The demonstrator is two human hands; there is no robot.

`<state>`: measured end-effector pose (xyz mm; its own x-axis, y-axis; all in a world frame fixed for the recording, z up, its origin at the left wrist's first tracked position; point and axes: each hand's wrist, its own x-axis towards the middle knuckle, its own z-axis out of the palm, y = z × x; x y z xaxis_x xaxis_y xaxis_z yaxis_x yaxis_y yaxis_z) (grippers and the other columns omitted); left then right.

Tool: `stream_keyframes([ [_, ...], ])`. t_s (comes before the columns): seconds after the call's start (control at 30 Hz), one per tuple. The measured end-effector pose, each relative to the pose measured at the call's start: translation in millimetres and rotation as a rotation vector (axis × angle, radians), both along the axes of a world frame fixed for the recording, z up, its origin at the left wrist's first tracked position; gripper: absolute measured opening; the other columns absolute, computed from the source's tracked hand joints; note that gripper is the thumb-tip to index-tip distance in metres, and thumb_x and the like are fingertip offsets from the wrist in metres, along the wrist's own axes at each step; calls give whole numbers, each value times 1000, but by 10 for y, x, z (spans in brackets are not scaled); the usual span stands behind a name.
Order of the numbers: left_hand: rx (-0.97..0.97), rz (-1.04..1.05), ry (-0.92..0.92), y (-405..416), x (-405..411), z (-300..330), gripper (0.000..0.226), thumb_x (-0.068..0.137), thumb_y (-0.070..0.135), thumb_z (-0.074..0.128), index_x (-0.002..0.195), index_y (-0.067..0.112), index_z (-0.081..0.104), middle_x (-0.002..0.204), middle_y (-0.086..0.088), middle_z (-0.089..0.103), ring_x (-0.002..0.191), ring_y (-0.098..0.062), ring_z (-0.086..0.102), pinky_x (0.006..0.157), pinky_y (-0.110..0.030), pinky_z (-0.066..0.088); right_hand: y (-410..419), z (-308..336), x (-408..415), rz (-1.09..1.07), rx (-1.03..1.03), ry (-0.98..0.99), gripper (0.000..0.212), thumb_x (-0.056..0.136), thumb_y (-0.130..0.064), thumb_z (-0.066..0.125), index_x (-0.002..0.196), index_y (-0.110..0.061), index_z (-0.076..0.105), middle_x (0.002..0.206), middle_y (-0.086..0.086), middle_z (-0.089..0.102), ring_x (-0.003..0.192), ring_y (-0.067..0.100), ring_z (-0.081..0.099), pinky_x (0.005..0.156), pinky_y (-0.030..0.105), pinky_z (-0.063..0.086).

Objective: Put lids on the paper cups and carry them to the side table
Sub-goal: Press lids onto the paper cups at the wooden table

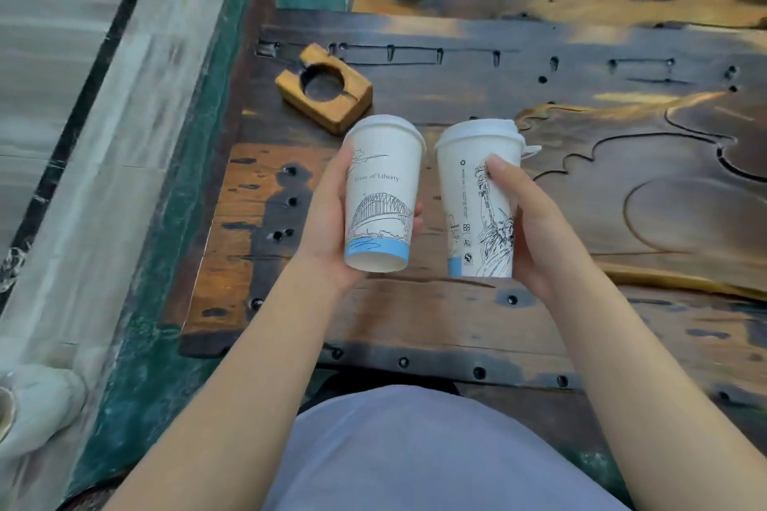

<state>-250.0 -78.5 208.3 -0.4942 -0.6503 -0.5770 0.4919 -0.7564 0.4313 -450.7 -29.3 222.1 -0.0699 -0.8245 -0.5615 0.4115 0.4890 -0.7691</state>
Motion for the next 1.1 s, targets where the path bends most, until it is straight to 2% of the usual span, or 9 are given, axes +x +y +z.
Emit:
stream_keyframes([
  [0.17, -26, -8, 42, -50, -23, 72, 66, 93, 60, 52, 121, 4, 70, 104, -19, 67, 87, -34, 65, 77, -40, 55, -49, 101, -87, -71, 2, -145, 54, 95, -49, 57, 130, -8, 68, 109, 15, 73, 102, 35, 68, 98, 55, 54],
  [0.27, -72, -1, 53, -72, -23, 94, 68, 87, 64, 57, 113, 4, 77, 103, -18, 70, 87, -33, 68, 73, -40, 59, -46, 131, -100, -60, -15, -203, 61, 87, -52, 62, 127, -7, 69, 111, 17, 75, 102, 34, 71, 85, 46, 60],
  [0.4, -135, -60, 144, -97, -17, 147, 81, 66, 60, 84, 122, 4, 72, 112, -18, 70, 86, -29, 70, 70, -38, 61, -45, 167, -85, -38, -44, -262, 60, 83, -51, 68, 123, -6, 71, 113, 16, 76, 98, 28, 74, 79, 38, 62],
  [0.53, -113, -17, 141, -45, -27, 210, 68, 83, 58, 62, 119, 2, 74, 116, -19, 68, 96, -31, 70, 73, -38, 61, -48, 212, -78, -64, -90, -359, 71, 85, -49, 67, 137, -1, 62, 124, 21, 70, 107, 32, 72, 79, 41, 61],
  [0.7, -140, 48, 136, 13, 6, 228, 57, 94, 49, 50, 118, 2, 72, 104, -17, 68, 89, -33, 64, 81, -42, 54, -7, 234, -46, -67, -117, -355, 51, 87, -47, 63, 110, -4, 80, 105, 18, 74, 93, 33, 69, 90, 45, 53],
  [0.77, -186, 25, 128, 30, 33, 245, 59, 90, 49, 50, 118, 2, 73, 106, -18, 68, 91, -34, 65, 82, -43, 51, 20, 252, -37, -58, -116, -342, 50, 88, -46, 62, 112, -4, 79, 108, 19, 73, 93, 32, 69, 89, 45, 54],
  [0.87, -244, -4, 122, 43, 91, 254, 69, 84, 54, 57, 128, 2, 68, 112, -21, 67, 95, -36, 66, 84, -44, 52, 45, 280, -27, -2, -135, -358, 70, 80, -48, 77, 131, -2, 67, 122, 23, 68, 100, 33, 70, 86, 44, 58],
  [0.97, -286, -47, 176, 53, 147, 233, 81, 70, 62, 79, 129, 6, 70, 115, -20, 69, 94, -33, 70, 80, -43, 59, 66, 318, -5, 41, -156, -374, 91, 53, -52, 97, 125, -4, 72, 121, 23, 71, 101, 32, 73, 82, 42, 63],
  [1.1, -216, -35, 190, 89, 177, 278, 81, 70, 60, 82, 130, 7, 70, 121, -22, 70, 98, -33, 74, 79, -44, 64, 99, 382, 39, 24, -132, -426, 96, 56, -51, 97, 133, -3, 67, 132, 23, 68, 105, 33, 73, 84, 45, 63],
])
